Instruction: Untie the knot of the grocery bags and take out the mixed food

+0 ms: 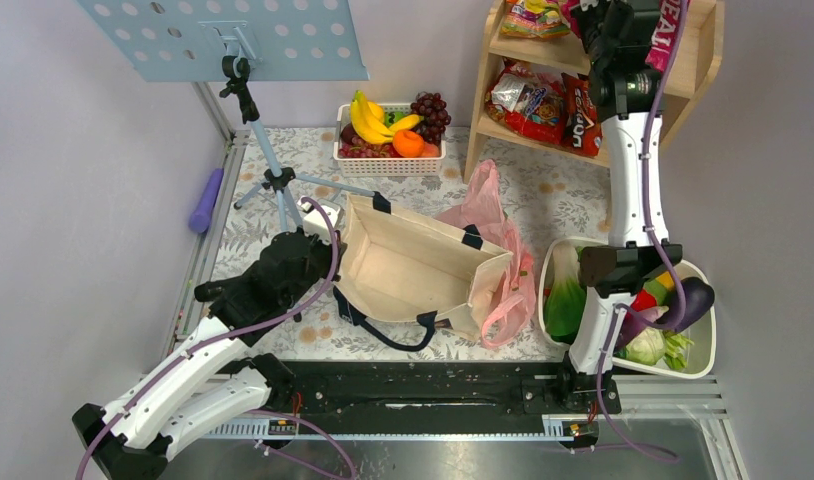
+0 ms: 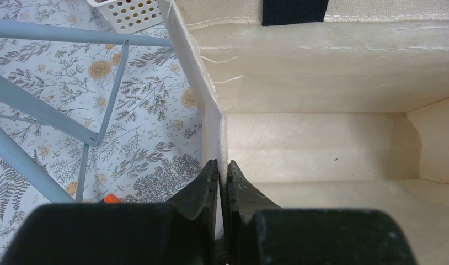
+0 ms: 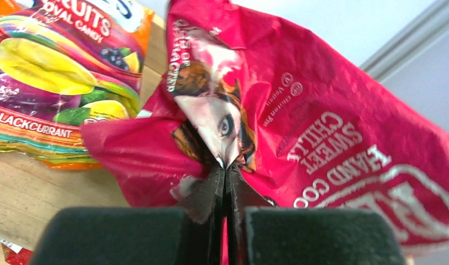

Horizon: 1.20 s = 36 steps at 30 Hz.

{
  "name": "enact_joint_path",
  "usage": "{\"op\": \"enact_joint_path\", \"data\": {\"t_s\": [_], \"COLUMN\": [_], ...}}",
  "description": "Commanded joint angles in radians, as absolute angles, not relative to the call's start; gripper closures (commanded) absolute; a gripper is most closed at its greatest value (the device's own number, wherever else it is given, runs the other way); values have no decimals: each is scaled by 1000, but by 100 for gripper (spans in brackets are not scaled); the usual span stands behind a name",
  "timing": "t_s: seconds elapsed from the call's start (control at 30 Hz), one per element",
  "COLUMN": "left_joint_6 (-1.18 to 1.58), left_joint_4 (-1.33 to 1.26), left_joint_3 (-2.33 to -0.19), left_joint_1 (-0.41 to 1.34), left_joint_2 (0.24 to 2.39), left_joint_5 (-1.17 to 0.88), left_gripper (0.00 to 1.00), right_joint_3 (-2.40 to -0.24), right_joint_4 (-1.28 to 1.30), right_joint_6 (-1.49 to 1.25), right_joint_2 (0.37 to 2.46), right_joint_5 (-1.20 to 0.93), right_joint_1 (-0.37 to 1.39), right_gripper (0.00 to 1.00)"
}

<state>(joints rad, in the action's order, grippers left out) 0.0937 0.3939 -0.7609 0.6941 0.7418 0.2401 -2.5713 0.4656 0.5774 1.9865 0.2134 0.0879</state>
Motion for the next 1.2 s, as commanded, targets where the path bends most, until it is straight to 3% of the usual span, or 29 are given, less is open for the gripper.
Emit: {"op": "enact_joint_path", "data": {"t_s": [0.0,0.1,0.27,0.37,0.57,1.0,1.17], "left_joint_6": [77,78,78,78,81,81,74], "left_joint_4": [341,339,342,342,343,356,354], "left_joint_3": [-768,-770,-772,-772,-774,-782,-784], "left_joint_1": [693,692,692,692,692,693,691], "left_joint_2": [750,760,768,770,769,765,729], "left_joint_5": [259,255,252,249,239,204,211], "left_gripper": [100,100,100,100,100,100,100], "right_joint_3": [-2564,-2558,-2534,-2525,-2522,-2599,-2541], "right_joint_4": [360,348,308,288,290,414,534], "right_joint_6": [613,600,591,591,556,301,98], "right_joint_2": [2004,2016,2005,1994,1966,1895,1793], "right_joint_5": [147,171,188,202,206,191,235], "right_joint_1": [89,89,88,87,86,86,86], "right_gripper": [100,99,57,47,39,2,1]}}
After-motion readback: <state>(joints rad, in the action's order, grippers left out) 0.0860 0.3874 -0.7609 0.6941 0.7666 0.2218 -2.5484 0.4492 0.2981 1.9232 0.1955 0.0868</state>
